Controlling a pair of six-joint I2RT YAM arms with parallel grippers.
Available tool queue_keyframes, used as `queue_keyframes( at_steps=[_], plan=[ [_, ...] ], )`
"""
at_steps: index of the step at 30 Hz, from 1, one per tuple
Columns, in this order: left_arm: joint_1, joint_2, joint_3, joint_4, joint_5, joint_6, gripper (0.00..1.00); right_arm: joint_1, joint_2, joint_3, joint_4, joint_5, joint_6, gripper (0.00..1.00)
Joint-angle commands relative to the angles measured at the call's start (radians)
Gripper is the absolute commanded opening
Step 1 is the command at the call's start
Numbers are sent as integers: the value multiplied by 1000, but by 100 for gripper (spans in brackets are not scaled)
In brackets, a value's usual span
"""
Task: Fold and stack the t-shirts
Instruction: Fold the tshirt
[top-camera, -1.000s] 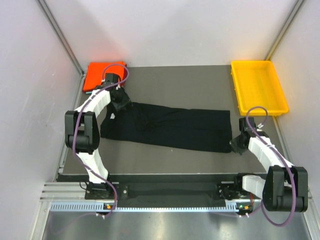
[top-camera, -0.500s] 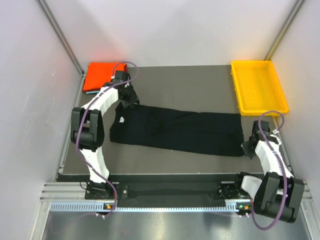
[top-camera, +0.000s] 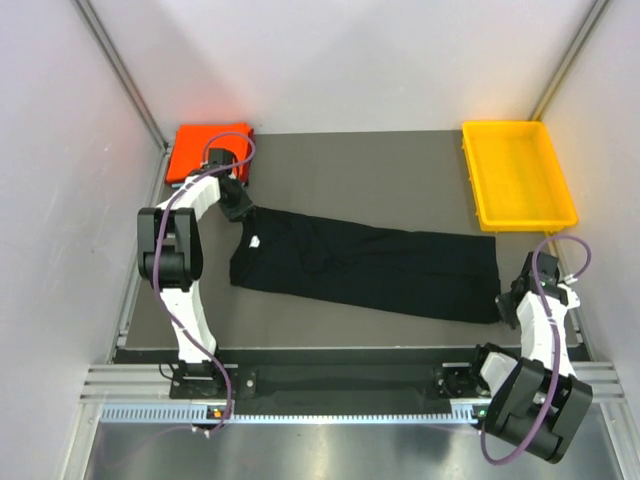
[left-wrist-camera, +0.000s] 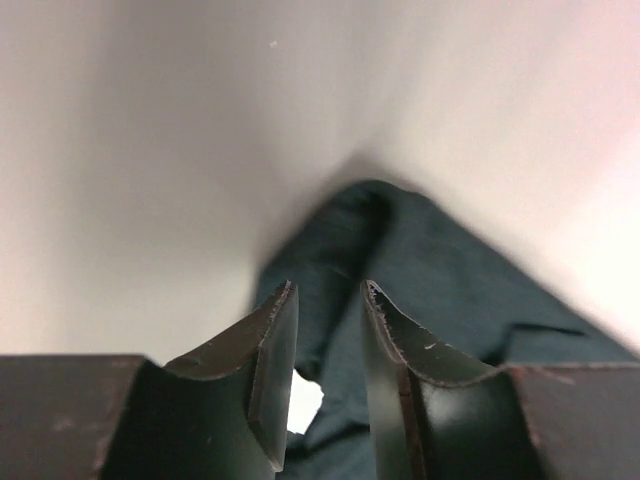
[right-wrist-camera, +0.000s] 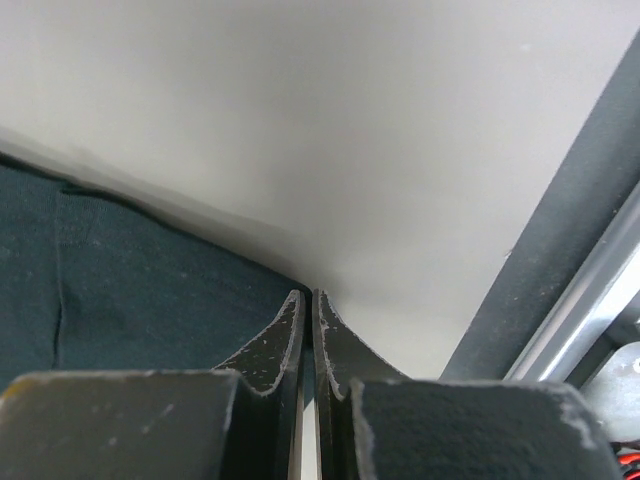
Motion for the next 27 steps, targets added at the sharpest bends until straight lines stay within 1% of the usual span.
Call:
queue_keyframes(
  at_steps=[1,6,7,10,12,15,16,17,19,21,23,25,27],
  plan=[
    [6,15,18,65,4,50,35,-39,-15,2,-5,38,-20,0],
    [26,16,-36,142,79,30,35,-42,-1,-1,10,23,-37,0],
    [53,16,-38,144,71,30,34,-42,-3,-4,12,23,-40,0],
    [56,24,-19,112,-2,33,33,-42,-12,-2,13,20,-41,0],
    [66,27,1,91,-4,29,33,-42,-19,-4,18,15,-44,0],
    [70,-16,-25,142,53,27,34,-42,-18,-8,21,9,-47,0],
    [72,-31,-47,165,98,30,36,-42,-16,-8,19,6,-49,0],
    [72,-47,-56,186,117,33,39,-42,-16,-8,18,6,-52,0],
    [70,-74,-61,222,146,47,41,-42,-18,-5,18,4,-54,0],
    [70,-77,-48,231,192,62,44,-42,-21,-5,19,6,-52,0],
    [69,-67,-31,223,243,82,46,-42,-22,-8,21,4,-54,0],
    [67,-41,-18,202,263,87,46,-42,-21,-11,24,4,-55,0],
    [67,-24,-19,187,252,87,45,-42,-19,-10,22,6,-55,0]
  ],
)
